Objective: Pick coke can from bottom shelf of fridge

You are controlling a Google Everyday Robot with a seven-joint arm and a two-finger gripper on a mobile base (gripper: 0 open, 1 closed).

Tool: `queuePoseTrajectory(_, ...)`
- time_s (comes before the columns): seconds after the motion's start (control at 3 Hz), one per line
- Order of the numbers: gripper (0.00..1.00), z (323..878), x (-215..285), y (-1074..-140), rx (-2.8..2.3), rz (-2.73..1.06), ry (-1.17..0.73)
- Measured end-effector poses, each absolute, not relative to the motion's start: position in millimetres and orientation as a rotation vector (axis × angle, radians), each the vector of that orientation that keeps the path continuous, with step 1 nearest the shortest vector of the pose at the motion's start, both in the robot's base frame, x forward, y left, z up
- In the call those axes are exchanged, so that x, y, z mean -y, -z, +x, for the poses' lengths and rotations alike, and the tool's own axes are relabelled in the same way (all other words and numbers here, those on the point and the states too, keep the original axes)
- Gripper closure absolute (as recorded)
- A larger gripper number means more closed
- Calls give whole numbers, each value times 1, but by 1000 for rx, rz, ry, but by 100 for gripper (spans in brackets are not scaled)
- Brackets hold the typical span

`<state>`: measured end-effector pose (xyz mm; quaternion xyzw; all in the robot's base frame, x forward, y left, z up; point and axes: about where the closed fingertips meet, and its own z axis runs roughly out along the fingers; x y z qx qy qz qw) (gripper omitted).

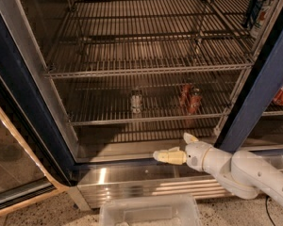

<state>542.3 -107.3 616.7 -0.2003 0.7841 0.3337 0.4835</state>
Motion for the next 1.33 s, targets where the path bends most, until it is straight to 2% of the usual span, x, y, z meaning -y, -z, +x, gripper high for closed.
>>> queuePoseTrajectory(0.33,0,584,112,-584,-1855,-379,-803)
queuePoseTrajectory(0.67,0,584,112,-584,-1855,-379,-803)
queuePoseTrajectory(1.33,0,627,100,-585,-1700,-285,-740)
